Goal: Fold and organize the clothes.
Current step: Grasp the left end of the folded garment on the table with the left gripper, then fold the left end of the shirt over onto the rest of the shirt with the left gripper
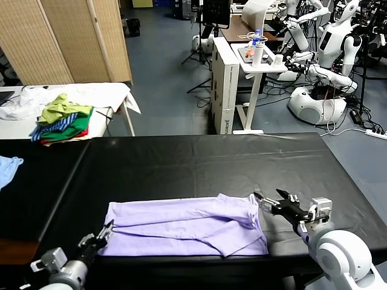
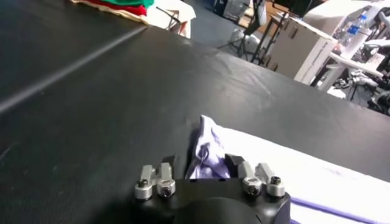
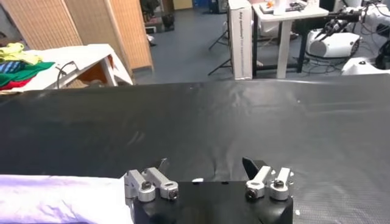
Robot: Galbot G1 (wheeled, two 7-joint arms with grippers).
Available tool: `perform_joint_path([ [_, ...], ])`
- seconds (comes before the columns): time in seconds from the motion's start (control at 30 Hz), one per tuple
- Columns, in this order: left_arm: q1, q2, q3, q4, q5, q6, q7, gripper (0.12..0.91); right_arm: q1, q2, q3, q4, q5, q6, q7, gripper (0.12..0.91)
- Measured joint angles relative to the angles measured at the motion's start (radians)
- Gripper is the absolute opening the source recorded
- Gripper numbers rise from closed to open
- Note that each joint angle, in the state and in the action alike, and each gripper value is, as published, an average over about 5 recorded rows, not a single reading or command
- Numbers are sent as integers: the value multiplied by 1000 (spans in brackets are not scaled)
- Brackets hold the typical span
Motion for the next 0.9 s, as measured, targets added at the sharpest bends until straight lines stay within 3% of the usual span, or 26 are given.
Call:
perform_joint_path([
  [0.1, -2, -6, 2, 2, -2, 1, 1, 253, 1, -1, 1, 0, 0, 0, -2, 907],
  [0.3, 1, 4, -2, -9, 63, -15, 7, 174, -3, -2, 6, -1, 0, 0, -4, 907],
  [0.6, 28, 76, -53, -7, 272, -98, 39, 173, -2, -1, 10, -12, 2, 6, -4, 907],
  [0.9, 56, 230, -172, 47, 292, -124, 42, 173, 0, -3, 13, -24, 8, 10, -5, 907],
])
